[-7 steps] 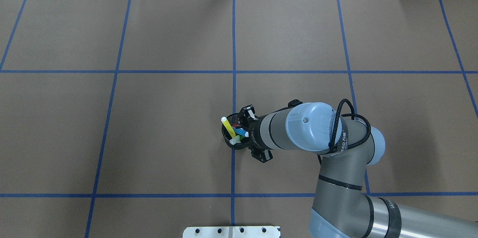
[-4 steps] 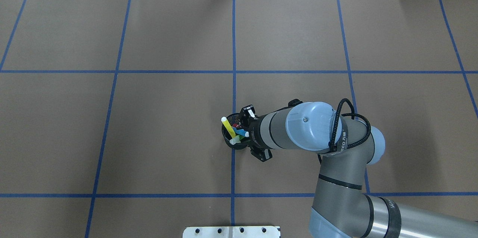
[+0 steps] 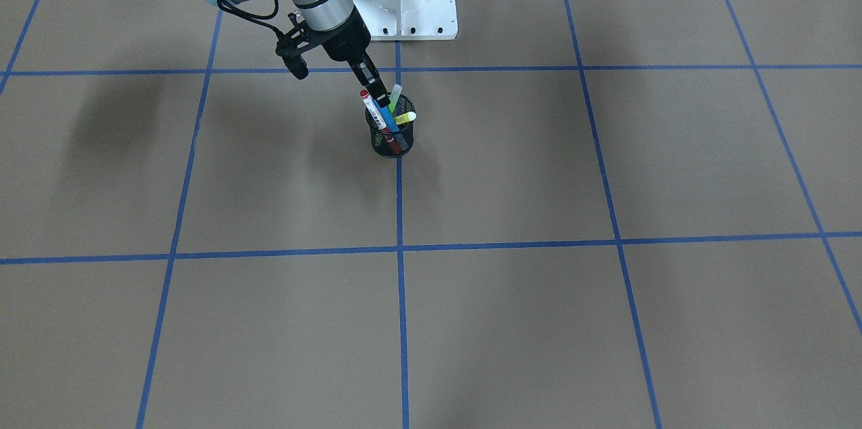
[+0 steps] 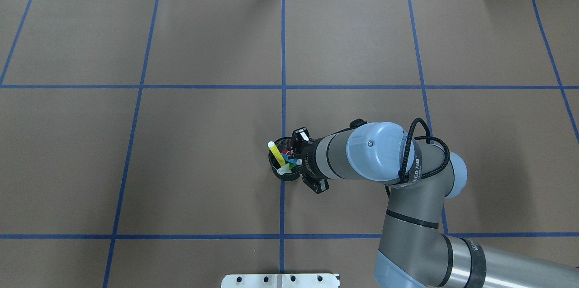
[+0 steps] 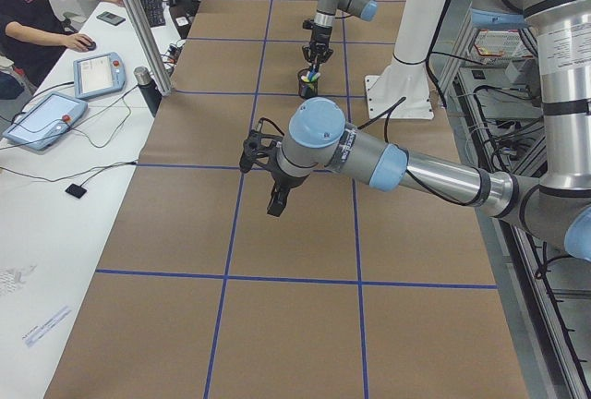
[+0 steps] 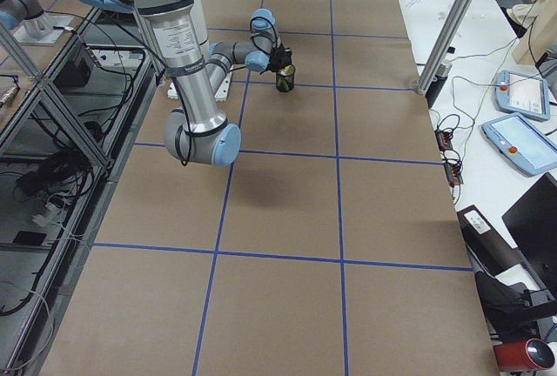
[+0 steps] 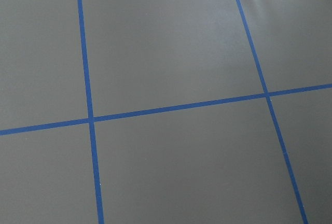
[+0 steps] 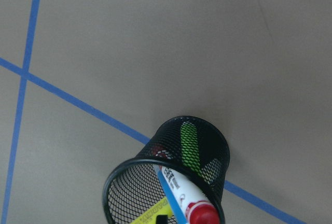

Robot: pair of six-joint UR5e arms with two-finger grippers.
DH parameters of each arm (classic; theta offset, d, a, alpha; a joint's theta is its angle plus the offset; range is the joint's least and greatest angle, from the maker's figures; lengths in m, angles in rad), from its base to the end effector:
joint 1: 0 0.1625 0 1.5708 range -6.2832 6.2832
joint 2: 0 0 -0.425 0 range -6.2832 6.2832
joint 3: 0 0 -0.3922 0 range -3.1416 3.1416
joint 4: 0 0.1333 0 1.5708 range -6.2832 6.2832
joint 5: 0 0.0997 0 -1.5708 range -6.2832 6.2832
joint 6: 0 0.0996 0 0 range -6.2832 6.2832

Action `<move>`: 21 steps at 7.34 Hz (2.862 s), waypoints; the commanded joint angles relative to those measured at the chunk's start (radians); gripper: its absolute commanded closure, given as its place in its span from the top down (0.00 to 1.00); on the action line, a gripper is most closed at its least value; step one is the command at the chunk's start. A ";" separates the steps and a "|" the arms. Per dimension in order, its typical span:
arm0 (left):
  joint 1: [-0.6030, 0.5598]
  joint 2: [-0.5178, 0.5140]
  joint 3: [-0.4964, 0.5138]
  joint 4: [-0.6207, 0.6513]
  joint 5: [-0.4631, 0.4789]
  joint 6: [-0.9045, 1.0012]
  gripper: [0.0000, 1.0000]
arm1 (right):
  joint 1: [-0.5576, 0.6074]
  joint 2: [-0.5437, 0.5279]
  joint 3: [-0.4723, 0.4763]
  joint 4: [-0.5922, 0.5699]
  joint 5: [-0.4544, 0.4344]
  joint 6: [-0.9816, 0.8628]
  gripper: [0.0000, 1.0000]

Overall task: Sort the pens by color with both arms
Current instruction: 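Lower the right gripper into the cup and close on the blue marker, then lift the blue marker out of the cup with the right gripper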

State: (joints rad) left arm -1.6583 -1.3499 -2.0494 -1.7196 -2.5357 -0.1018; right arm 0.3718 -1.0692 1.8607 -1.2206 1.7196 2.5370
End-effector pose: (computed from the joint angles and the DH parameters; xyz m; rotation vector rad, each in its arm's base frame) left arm -0.0862 -0.3941 0.4899 0.3668 0.9521 0.0235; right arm -0.5262 -0.3324 0.2065 -0.4879 -1.1142 1.0963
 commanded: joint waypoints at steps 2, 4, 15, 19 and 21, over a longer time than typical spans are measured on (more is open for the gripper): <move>0.000 0.002 0.000 0.000 -0.002 -0.001 1.00 | 0.003 0.000 0.000 0.001 0.000 0.009 0.29; -0.001 0.003 -0.006 0.000 -0.002 0.001 1.00 | 0.003 0.000 0.000 0.001 0.000 0.009 0.22; 0.000 0.006 -0.006 0.000 -0.002 -0.001 1.00 | 0.015 -0.017 0.076 -0.013 0.017 0.016 0.10; 0.002 0.006 -0.005 0.000 -0.002 -0.007 1.00 | 0.123 -0.025 0.198 -0.145 0.141 0.014 0.10; 0.002 0.006 -0.005 -0.002 -0.003 -0.015 1.00 | 0.189 -0.018 0.250 -0.206 0.198 0.012 0.10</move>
State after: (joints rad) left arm -1.6568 -1.3438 -2.0541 -1.7206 -2.5376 -0.1135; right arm 0.5191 -1.0922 2.0795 -1.3880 1.8821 2.5508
